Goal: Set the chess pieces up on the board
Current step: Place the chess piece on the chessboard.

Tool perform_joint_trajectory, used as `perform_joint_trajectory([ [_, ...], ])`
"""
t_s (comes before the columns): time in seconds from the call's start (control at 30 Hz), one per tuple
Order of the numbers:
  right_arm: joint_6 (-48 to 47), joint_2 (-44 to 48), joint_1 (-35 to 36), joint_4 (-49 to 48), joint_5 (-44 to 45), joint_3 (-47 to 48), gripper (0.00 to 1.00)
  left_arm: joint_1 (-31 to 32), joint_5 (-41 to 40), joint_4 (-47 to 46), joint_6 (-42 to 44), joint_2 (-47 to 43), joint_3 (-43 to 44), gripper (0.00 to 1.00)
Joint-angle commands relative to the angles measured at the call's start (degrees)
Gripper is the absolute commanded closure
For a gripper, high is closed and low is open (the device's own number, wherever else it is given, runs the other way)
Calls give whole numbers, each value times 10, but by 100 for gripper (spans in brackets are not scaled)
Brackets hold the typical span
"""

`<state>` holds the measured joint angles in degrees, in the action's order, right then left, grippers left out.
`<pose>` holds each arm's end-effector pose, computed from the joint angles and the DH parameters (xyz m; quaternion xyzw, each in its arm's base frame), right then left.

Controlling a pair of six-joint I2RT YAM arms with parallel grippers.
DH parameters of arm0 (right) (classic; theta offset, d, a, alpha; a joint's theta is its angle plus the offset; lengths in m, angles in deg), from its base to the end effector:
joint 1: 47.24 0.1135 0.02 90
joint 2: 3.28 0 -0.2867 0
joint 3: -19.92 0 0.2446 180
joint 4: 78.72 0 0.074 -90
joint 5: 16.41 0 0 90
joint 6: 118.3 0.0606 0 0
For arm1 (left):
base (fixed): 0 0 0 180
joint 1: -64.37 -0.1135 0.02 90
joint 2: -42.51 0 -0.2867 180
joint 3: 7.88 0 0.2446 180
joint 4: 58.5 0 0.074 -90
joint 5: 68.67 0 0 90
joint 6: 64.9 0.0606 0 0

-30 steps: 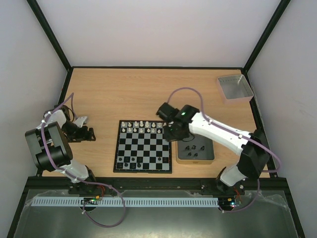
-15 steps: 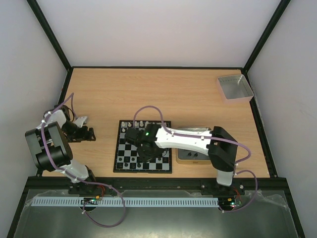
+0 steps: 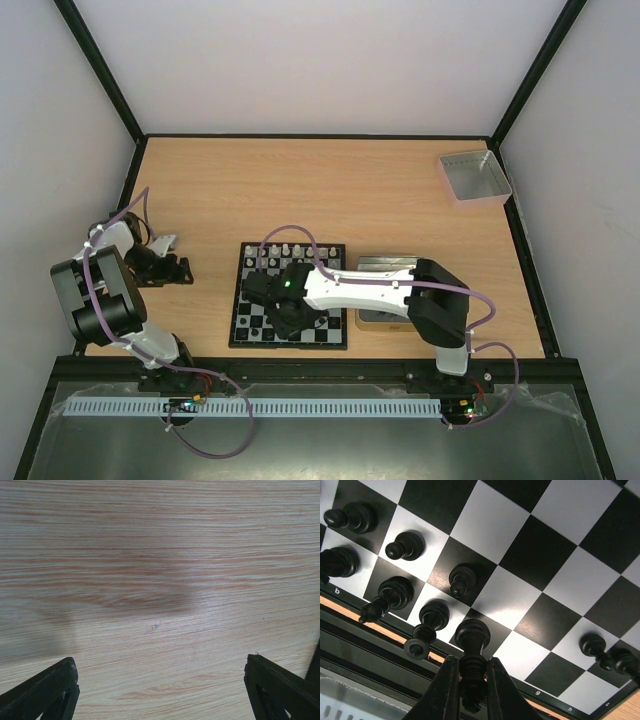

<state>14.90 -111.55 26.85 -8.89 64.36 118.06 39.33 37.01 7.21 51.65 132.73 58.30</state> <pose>0.0932 0.3623 0.2110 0.2712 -0.9552 -0.1162 0.0231 0.2290 0.0889 0.1682 0.0134 0.9906 -0.1219 0.0613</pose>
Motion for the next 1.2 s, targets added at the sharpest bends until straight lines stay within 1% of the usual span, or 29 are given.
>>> perform_joint_trajectory([
  [0.0,11,-10,6,-9,0,-14,92,2,6,9,3,-1,-6,10],
  [0.27,18,-16,6,-11,8,-24,92,3,5,9,2,-2,-7,9],
  [0.53,12,-22,6,-8,-5,-23,92,3,5,9,2,1,-6,9],
  [0.67,11,-23,7,-5,-10,-22,93,3,5,9,2,1,-7,9],
  [0.8,13,-24,6,-4,-15,-24,95,2,5,9,2,2,-7,9],
  [1.17,14,-29,6,5,-18,-26,95,4,5,9,3,5,-6,8],
])
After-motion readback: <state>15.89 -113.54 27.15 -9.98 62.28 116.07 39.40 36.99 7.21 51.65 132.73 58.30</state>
